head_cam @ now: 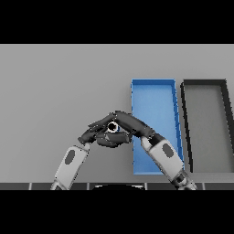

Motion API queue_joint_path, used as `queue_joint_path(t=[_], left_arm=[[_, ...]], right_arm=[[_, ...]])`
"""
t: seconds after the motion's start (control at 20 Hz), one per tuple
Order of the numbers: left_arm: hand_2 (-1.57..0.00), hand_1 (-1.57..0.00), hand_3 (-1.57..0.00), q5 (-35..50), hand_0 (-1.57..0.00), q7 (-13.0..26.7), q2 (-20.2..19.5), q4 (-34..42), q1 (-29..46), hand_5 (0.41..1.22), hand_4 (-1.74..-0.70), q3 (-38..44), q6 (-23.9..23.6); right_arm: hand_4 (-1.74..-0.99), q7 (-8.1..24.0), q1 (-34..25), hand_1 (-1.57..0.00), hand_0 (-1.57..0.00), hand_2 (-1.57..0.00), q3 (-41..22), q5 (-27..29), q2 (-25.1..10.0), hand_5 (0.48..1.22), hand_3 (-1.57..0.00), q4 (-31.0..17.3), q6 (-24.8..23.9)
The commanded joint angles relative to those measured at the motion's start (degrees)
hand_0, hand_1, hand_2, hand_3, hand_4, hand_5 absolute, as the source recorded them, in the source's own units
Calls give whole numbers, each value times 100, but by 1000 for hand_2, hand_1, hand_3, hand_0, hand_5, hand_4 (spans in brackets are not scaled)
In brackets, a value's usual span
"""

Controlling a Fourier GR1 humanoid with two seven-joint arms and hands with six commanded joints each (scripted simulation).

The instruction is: Pick up the blue pipe and place it into the blue bin.

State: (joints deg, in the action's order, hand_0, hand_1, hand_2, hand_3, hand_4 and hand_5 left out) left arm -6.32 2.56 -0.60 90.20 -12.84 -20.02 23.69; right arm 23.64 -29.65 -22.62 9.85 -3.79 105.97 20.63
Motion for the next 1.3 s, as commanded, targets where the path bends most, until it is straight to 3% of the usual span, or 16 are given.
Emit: queue_joint_path(t=[0.0, 0.15, 0.25, 0.4, 0.6, 0.8, 0.95, 1.15, 1.25], left_arm=[[-56, -58, -50, -73, -63, 8, -4, -22, 39, 538, -955, -48, -23], [-28, -29, -25, -176, -32, 83, -1, -76, -24, 484, -928, -84, -80], [-18, -18, -16, -168, -20, 8, -34, 18, 125, 474, -916, -147, -63], [-9, -9, -8, -175, -10, 93, -44, 23, 121, 456, -908, -134, -91], [-3, -3, -3, -148, -3, 260, -8, -88, 58, 437, -906, -120, -47], [-1, -1, 0, -99, -1, 316, -70, 3, 13, 430, -898, -59, -24], [0, 0, 0, -146, 0, 367, -39, -15, 3, 421, -890, -108, -28], [1, 1, 1, -183, 1, 232, -148, -30, -3, 412, -877, -60, -23], [1, 1, 1, -227, 1, 275, -128, 28, 13, 415, -871, -110, -49]], right_arm=[[-1741, -51, 81, -1570, -1570, -1570, -10, 61, 45, 1220, -1570, 74, 28], [-1741, 70, -6, -1571, -1571, -1571, 231, 498, 254, 1220, -1570, 50, 25], [-1741, 493, -176, -1571, -1571, -1571, 474, 879, 295, 1221, -1571, 178, -81], [-1741, 1089, -886, -1571, -1571, -1571, 943, 1584, 354, 1221, -1571, 215, -425], [-1741, 938, -1960, -1571, -1571, -1571, 1783, 2397, -45, 1221, -1571, -114, -457], [-1741, 829, -2823, -1571, -1571, -1571, 2546, 1938, -653, 1221, -1571, -688, -1027], [-1741, 858, -2988, -1571, -1571, -1571, 2992, 1744, -954, 1221, -1571, -1304, -1059], [-1741, 781, -2536, -1571, -1571, -1571, 3392, 1369, -1357, 1221, -1571, -1724, -842], [-1741, 839, -2084, -1571, -1571, -1571, 3526, 1326, -1344, 1221, -1571, -1666, -841]])
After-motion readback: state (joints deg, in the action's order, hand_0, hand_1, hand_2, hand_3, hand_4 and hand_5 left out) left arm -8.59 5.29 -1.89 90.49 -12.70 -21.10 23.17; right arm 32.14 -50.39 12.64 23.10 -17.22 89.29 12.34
